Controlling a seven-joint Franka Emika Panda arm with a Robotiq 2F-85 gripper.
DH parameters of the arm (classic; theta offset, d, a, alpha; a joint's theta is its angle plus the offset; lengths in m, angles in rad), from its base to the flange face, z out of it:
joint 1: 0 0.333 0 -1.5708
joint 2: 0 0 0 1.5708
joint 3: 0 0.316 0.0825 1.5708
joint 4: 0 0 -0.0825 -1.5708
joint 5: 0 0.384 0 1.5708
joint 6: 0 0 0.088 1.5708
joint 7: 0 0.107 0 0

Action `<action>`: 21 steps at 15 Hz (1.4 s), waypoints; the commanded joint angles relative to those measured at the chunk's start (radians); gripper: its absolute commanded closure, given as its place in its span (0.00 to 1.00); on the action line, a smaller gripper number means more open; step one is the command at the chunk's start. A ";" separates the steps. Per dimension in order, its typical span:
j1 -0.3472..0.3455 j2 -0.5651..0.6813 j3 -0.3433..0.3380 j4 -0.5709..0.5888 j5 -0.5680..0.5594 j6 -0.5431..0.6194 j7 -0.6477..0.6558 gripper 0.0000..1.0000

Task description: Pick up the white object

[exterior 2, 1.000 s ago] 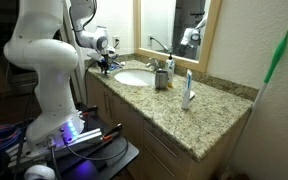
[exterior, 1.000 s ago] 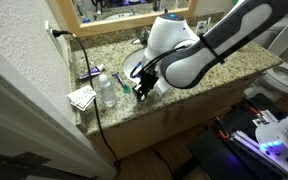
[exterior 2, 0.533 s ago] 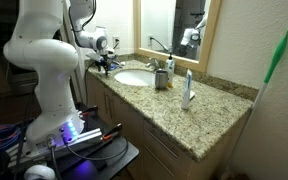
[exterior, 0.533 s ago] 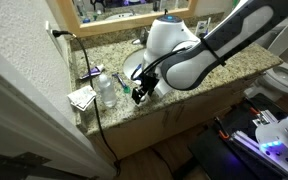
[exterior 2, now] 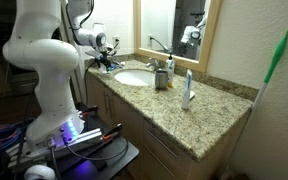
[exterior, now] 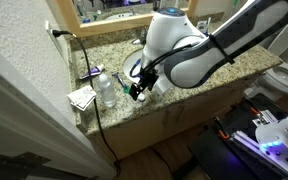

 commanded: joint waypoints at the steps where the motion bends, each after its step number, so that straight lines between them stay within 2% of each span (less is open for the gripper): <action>1: -0.009 0.017 0.005 0.007 0.010 -0.002 -0.011 0.27; 2: -0.011 0.025 0.007 0.009 0.017 -0.001 -0.014 0.33; 3: -0.012 0.034 0.008 0.011 0.020 0.002 -0.017 0.09; 4: -0.007 0.039 0.001 0.013 0.012 0.000 -0.008 0.08; 5: -0.002 0.016 0.001 0.001 0.007 0.000 -0.003 0.19; 6: -0.002 0.024 0.000 0.002 0.007 0.000 -0.003 0.15; 7: -0.001 0.029 -0.001 0.002 0.008 0.001 -0.004 0.33; 8: 0.001 0.025 -0.004 0.002 0.004 -0.005 0.001 0.33; 9: 0.004 0.021 -0.007 -0.001 0.000 -0.005 0.006 0.37; 17: 0.004 0.010 -0.009 0.003 -0.003 -0.040 0.011 0.91; 21: 0.001 -0.006 -0.005 0.004 -0.003 -0.084 0.012 0.91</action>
